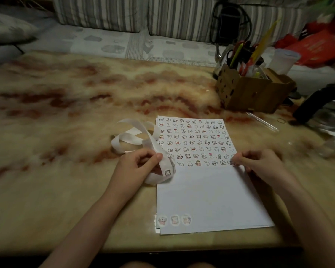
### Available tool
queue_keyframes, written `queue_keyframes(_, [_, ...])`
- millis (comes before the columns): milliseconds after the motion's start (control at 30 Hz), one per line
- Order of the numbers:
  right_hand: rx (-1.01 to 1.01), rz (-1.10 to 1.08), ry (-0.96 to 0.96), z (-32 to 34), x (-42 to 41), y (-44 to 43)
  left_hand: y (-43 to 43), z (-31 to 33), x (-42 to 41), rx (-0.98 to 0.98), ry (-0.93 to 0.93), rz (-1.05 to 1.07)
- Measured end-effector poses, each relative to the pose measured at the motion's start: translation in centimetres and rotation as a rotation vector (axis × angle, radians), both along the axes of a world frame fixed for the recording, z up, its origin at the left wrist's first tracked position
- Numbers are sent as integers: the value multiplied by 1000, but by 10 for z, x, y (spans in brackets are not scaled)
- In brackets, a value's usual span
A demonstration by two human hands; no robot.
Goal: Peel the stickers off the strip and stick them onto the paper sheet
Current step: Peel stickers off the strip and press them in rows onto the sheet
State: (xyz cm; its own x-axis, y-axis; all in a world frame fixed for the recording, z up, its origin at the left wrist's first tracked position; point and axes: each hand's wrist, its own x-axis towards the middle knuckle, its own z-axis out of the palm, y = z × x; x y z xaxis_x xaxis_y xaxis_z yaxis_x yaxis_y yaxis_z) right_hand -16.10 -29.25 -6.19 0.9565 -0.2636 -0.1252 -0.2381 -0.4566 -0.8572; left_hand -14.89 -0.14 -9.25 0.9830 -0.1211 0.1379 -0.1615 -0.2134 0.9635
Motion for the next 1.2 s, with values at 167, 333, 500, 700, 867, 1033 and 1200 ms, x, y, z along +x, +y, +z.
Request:
queue_keyframes(167, [-7, -12, -28, -3, 0, 0, 0, 1, -1, 8, 16, 1])
queue_keyframes(333, [-45, -2, -54, -6, 0, 0, -1, 2, -2, -6, 36, -2])
queue_keyframes(500, [-75, -2, -67, -8, -1, 1, -1, 2, -2, 1, 40, -2])
queue_keyframes(700, [-184, 0, -117, -13, -2, 6, -1, 2, -2, 5, 43, 2])
queue_keyframes(867, [-288, -3, -192, -16, -5, 7, -1, 2, -2, 4, 50, -3])
queue_keyframes(1033, [-292, -17, -209, -24, -4, 0, -2, 2, -2, 8, 54, -7])
queue_keyframes(1200, [-278, -14, -226, -27, 1, -4, -1, 2, -2, 33, 49, -5])
